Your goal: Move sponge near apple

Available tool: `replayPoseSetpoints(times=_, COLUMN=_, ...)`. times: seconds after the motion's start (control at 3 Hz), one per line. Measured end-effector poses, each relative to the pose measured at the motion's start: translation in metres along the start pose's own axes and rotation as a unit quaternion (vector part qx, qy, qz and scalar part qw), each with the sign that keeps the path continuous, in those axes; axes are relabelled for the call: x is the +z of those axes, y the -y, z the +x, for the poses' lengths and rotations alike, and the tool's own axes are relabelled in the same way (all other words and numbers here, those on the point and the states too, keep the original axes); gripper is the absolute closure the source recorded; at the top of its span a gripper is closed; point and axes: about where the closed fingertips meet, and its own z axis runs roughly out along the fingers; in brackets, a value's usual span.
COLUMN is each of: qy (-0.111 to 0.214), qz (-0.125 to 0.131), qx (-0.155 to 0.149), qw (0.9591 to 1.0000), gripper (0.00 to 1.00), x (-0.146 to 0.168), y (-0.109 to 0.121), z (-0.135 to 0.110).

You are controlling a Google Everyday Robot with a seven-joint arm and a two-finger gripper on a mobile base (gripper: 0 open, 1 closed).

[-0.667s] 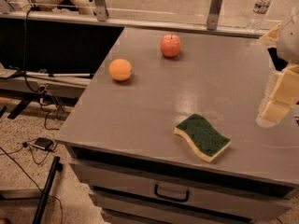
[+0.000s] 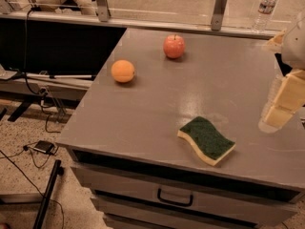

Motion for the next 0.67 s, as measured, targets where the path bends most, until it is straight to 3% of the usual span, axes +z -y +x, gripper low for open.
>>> replayPoseSetpoints(times=0.33, qy=0.027, qz=-0.014, qx=0.029, qw=0.9991, gripper=0.0, x=0.023, y=-0.013, z=0.0)
replayPoseSetpoints(times=0.67, qy=0.067, qz=-0.028, qx=0.058, qw=0.9956, gripper=0.0, x=0.055, y=-0.032, z=-0.005)
